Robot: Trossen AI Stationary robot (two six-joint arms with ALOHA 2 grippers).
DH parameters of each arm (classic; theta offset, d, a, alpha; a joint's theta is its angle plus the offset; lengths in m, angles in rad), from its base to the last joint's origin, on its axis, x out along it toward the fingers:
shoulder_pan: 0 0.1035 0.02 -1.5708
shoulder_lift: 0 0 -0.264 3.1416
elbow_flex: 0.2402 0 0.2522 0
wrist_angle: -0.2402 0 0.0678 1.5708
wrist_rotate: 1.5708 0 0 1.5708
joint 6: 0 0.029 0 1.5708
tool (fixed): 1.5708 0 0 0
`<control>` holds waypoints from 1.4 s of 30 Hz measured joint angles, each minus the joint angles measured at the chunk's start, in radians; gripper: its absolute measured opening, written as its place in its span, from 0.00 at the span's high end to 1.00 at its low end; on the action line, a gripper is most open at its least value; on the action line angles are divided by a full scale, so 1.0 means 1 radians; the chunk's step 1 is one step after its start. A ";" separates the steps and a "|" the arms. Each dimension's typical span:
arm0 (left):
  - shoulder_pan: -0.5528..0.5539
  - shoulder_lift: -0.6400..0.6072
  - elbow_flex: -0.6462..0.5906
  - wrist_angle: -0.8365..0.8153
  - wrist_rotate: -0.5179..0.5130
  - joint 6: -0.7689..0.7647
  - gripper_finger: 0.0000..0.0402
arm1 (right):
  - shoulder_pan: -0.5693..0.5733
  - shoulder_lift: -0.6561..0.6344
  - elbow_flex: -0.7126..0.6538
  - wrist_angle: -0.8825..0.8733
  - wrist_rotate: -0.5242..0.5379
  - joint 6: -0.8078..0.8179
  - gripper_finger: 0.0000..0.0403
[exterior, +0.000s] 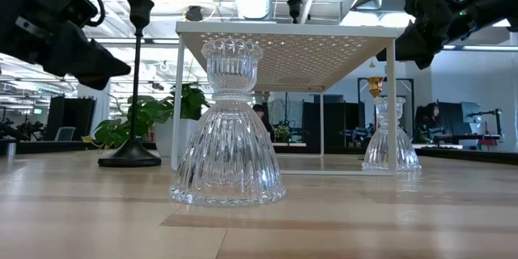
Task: Pick & Place candle stick holders
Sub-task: Put the black candle holder on the shelf aligned with the other black candle holder
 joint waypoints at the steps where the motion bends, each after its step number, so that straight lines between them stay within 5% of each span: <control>1: 0.000 0.000 0.000 0.002 0.001 0.000 0.85 | 0.000 0.000 0.000 0.000 0.000 0.000 1.00; 12: 0.000 0.000 0.000 0.056 0.060 -0.043 0.56 | 0.000 0.000 0.000 0.000 0.000 0.000 1.00; 20: 0.000 0.100 0.000 0.167 0.050 -0.048 0.46 | 0.000 0.000 0.000 0.000 0.000 0.000 1.00; 34: 0.000 0.480 0.000 0.554 0.030 -0.036 0.49 | 0.000 0.000 0.000 0.000 0.000 0.000 1.00; 42: 0.000 0.531 0.000 0.621 0.025 -0.041 0.65 | 0.000 0.000 0.000 0.000 0.000 -0.007 1.00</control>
